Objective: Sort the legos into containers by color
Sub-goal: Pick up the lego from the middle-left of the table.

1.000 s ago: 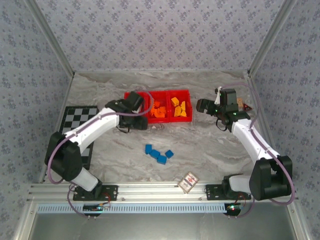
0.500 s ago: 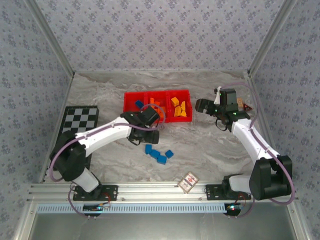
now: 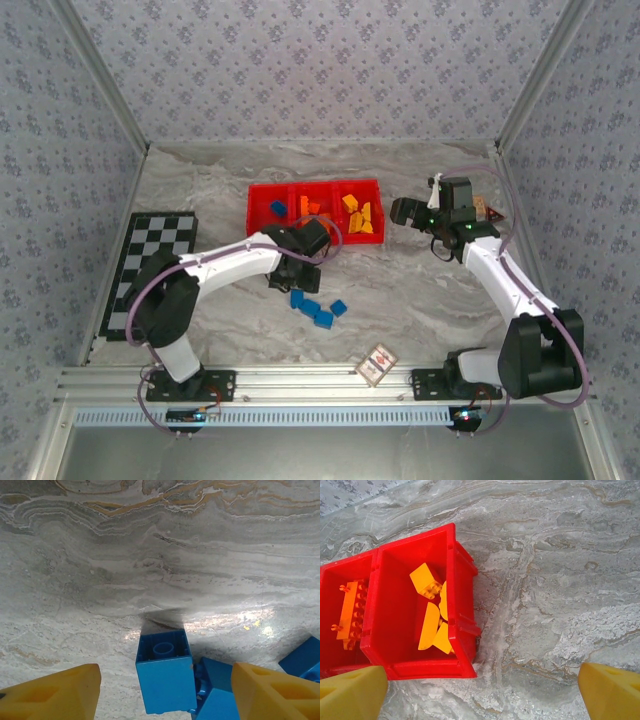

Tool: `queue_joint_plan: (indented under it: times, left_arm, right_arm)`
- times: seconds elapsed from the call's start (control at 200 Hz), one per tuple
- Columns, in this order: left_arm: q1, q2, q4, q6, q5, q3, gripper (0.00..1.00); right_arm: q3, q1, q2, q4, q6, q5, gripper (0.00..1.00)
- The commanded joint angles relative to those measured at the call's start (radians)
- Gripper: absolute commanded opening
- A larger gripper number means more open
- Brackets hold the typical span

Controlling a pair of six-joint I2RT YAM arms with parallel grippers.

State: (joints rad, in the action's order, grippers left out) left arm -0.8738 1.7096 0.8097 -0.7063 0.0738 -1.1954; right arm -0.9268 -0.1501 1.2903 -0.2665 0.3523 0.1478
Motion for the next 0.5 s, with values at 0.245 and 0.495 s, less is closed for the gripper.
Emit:
queue_joint_plan:
  times: [0.245,0.495]
  left_arm:
    - [-0.014,0.023,0.003,-0.033,-0.046,0.032,0.67]
    - [-0.015,0.033,-0.003,-0.03,-0.049,0.045,0.63]
  right_arm:
    - [-0.036,-0.002,0.026,-0.032,0.023,0.028,1.0]
    - [-0.039,-0.002,0.026,-0.038,0.023,0.029,1.0]
